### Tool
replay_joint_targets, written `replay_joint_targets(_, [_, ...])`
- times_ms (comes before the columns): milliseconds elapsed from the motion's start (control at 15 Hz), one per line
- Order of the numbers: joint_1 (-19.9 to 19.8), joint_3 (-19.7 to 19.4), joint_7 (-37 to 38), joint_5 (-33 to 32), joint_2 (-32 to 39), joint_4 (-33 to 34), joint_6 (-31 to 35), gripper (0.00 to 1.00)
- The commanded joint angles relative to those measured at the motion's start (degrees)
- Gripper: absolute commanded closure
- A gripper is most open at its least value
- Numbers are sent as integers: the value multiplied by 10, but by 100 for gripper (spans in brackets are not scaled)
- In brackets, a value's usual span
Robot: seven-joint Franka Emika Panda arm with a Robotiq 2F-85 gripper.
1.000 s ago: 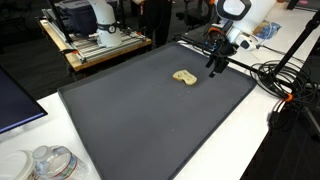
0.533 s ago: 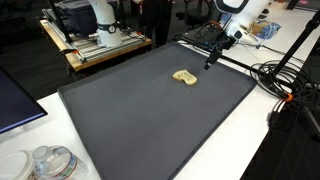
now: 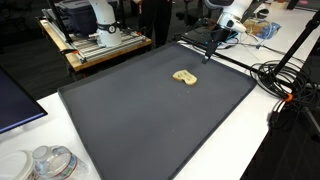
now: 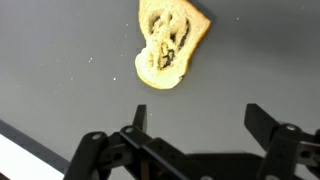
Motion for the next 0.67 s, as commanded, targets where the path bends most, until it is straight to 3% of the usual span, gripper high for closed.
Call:
replay_joint_targets(0, [8, 6, 72, -79, -82, -134, 87, 0])
replay_joint_targets(267, [6, 13, 137, -133, -150, -242, 153, 0])
replay_joint_targets(600, [-27, 45, 128, -115, -232, -359, 223, 0])
